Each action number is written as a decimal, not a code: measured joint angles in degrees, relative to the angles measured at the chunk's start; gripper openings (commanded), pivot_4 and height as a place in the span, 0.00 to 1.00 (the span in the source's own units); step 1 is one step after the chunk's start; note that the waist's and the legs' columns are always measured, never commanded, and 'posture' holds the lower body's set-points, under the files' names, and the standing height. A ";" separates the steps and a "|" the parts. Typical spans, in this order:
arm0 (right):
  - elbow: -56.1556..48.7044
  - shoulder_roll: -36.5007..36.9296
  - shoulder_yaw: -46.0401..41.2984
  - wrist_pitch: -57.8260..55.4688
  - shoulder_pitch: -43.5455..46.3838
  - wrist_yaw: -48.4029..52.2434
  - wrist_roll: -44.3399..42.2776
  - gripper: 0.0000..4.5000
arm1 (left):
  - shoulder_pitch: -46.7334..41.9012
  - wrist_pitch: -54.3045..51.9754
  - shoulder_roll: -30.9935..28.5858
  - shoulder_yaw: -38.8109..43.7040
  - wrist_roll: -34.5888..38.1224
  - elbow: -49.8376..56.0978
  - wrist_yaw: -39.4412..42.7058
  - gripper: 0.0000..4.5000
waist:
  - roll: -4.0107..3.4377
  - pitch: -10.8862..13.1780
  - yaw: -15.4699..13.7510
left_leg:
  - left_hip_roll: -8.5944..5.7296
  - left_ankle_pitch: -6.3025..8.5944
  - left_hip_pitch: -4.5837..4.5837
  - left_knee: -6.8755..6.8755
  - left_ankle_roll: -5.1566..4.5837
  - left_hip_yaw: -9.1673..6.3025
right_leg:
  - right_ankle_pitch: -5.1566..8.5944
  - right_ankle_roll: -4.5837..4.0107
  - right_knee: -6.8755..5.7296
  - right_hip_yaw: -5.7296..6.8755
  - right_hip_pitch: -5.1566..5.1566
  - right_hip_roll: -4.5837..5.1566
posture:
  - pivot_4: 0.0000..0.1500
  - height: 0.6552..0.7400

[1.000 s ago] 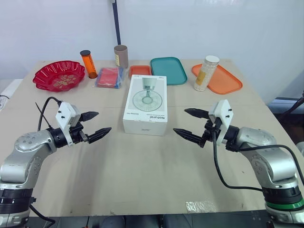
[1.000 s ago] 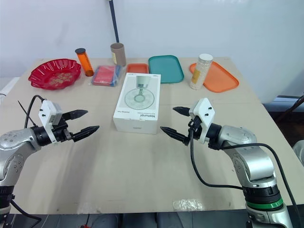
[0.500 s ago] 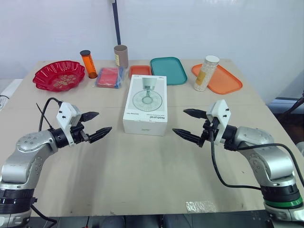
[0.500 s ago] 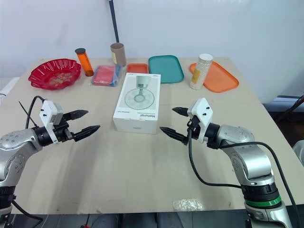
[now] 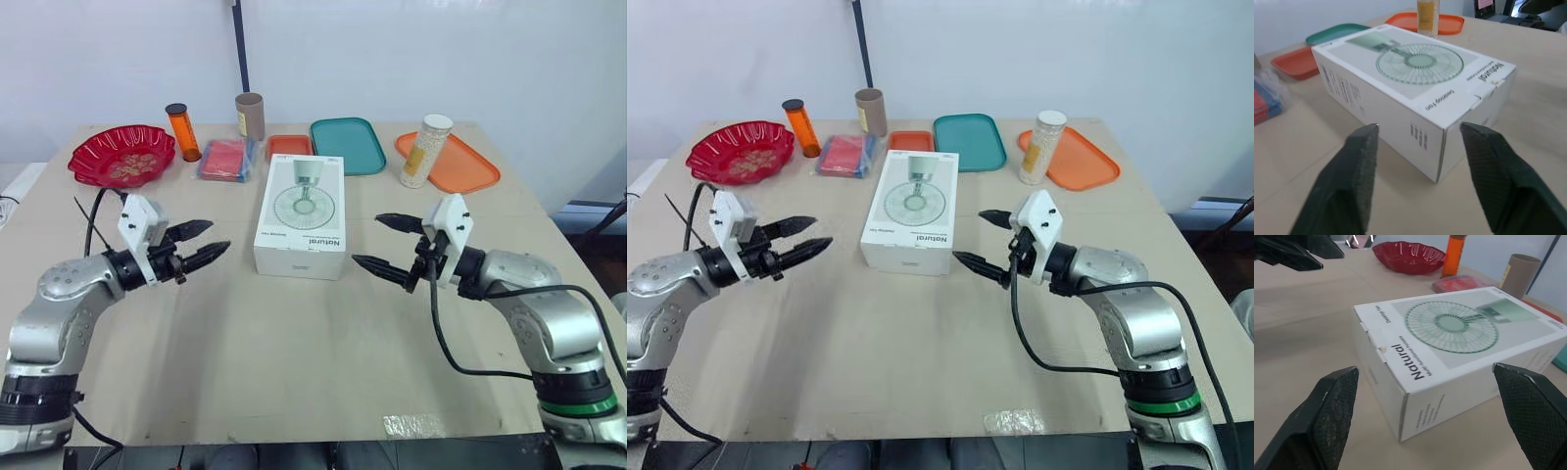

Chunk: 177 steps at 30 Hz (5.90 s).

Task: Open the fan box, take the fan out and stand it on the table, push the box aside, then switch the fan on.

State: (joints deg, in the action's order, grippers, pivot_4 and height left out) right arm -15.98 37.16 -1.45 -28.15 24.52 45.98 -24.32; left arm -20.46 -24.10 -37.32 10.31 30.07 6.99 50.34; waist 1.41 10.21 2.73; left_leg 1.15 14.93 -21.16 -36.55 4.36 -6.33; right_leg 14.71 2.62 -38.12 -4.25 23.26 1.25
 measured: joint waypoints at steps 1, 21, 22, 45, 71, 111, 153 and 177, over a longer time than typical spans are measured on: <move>0.51 -0.11 0.32 0.00 0.90 -0.64 0.69 1.00 | -1.43 0.45 0.52 -0.84 -0.36 -1.04 0.13 0.29 | 0.00 0.00 0.00 | -0.01 0.00 0.00 -0.01 0.00 0.00 | 0.00 0.00 0.00 0.00 0.00 0.01 | 1.00 1.00; 1.14 -5.86 16.74 4.80 10.07 -2.31 14.52 1.00 | -18.82 16.90 11.82 -14.02 -14.71 -28.88 2.44 0.02 | 0.01 -0.01 0.04 | -0.09 -0.01 -0.03 -0.08 0.00 -0.06 | -0.02 0.01 -0.04 0.03 0.00 0.06 | 1.00 1.00; 1.45 -6.18 17.43 5.23 10.17 -2.17 15.00 1.00 | -18.99 17.24 11.91 -14.02 -14.99 -29.17 2.42 0.02 | 0.01 -0.01 0.04 | -0.09 -0.01 -0.03 -0.08 0.00 -0.06 | -0.02 0.01 -0.04 0.04 0.00 0.06 | 1.00 1.00; 17.56 -11.22 19.90 8.28 17.20 -0.14 23.53 1.00 | -16.29 13.86 12.75 -14.65 -17.83 -22.38 0.52 0.02 | 0.00 -0.02 0.07 | -0.09 -0.01 -0.01 -0.09 0.00 -0.09 | -0.03 0.01 -0.07 0.06 -0.01 0.08 | 1.00 1.00; 20.53 -13.15 14.19 3.53 21.86 -5.83 23.37 1.00 | -16.70 12.91 11.16 -17.22 -21.59 -20.48 -0.07 0.02 | -0.26 -0.22 0.08 | -0.09 -0.03 0.07 -0.07 -0.02 -0.08 | -0.05 -0.01 -0.09 0.06 -0.06 0.07 | 1.00 1.00; -5.02 -1.60 12.18 -5.12 -4.50 8.51 5.77 1.00 | -19.79 12.26 8.53 -17.23 -21.89 -23.10 3.97 0.02 | -0.26 -0.21 0.06 | -0.12 -0.03 0.02 -0.06 -0.05 -0.13 | 0.00 0.07 -0.06 0.06 -0.07 0.04 | 1.00 1.00; -2.64 -4.34 11.00 -4.89 -3.88 10.26 -0.22 1.00 | -21.38 17.39 3.65 -17.16 -23.35 -27.48 9.33 0.02 | -0.25 -0.20 0.13 | -0.13 -0.04 0.02 -0.07 -0.04 -0.15 | 0.01 0.08 -0.06 0.06 -0.07 0.05 | 1.00 1.00; 4.26 -15.23 3.62 -11.33 6.17 -3.60 -9.73 1.00 | -17.38 10.54 -0.11 -9.07 -16.64 -21.64 8.98 0.02 | -0.23 -0.16 0.15 | -0.11 -0.04 -0.12 -0.07 -0.04 -0.19 | 0.00 0.06 -0.07 0.11 0.04 0.07 | 1.00 1.00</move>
State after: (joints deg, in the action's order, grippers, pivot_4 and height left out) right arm -11.72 21.93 2.18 -39.48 30.69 42.38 -34.05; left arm -37.85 -13.56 -37.44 1.24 13.43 -14.65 59.32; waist 1.18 10.04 2.88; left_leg 1.04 14.89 -21.28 -36.62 4.31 -6.53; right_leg 14.70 2.68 -38.18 -4.14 23.29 1.31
